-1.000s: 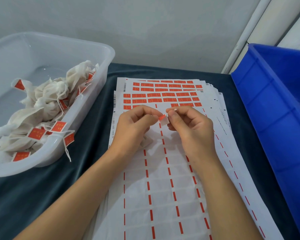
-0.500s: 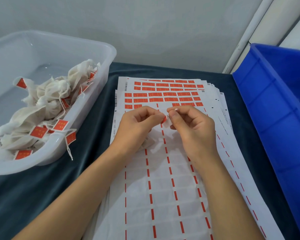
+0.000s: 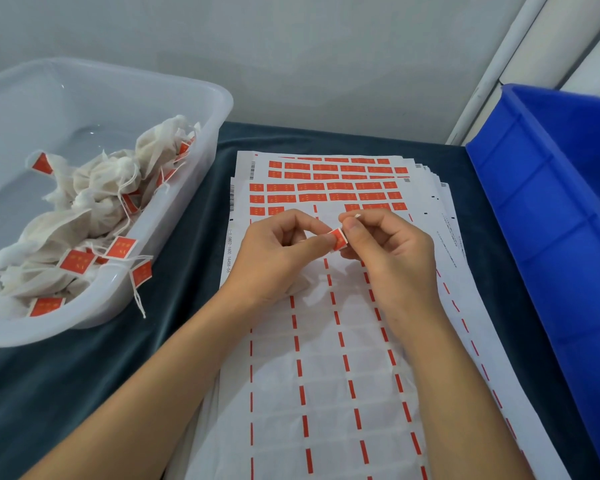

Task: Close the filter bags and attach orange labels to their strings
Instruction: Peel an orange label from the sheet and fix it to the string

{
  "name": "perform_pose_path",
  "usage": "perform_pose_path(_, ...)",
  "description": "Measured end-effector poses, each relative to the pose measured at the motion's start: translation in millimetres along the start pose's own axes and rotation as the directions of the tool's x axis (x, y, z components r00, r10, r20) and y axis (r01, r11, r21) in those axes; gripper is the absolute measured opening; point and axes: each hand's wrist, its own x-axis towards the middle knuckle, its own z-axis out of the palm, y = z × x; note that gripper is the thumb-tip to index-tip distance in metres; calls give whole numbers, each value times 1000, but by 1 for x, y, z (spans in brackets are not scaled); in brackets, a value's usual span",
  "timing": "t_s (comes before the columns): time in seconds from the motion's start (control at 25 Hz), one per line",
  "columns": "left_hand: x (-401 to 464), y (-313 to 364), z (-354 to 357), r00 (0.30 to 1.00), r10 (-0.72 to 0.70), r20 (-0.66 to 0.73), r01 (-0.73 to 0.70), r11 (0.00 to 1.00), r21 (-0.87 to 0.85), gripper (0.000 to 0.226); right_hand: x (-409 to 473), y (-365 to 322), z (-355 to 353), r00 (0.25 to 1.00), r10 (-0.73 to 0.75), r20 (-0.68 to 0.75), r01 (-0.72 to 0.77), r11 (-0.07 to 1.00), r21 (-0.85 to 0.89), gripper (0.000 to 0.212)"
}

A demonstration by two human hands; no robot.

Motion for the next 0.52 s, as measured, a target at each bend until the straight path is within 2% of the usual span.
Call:
perform_pose_path(0.12,0,3,1,1000,-9,-1,9,1000,-22,5,0,0,0,1000,6,1,-6,1000,-11,8)
perform_pose_path(0.36,-2,6,-1,999,-45,9,46,994,-98,25,-1,-1,2,1000,-23,11,24,997,-77,8)
perform_pose_path(0.52,-2,6,0,997,-74,-4,73,996,-54,22,-1,-1,1,998,-60,25,62,993,-98,7)
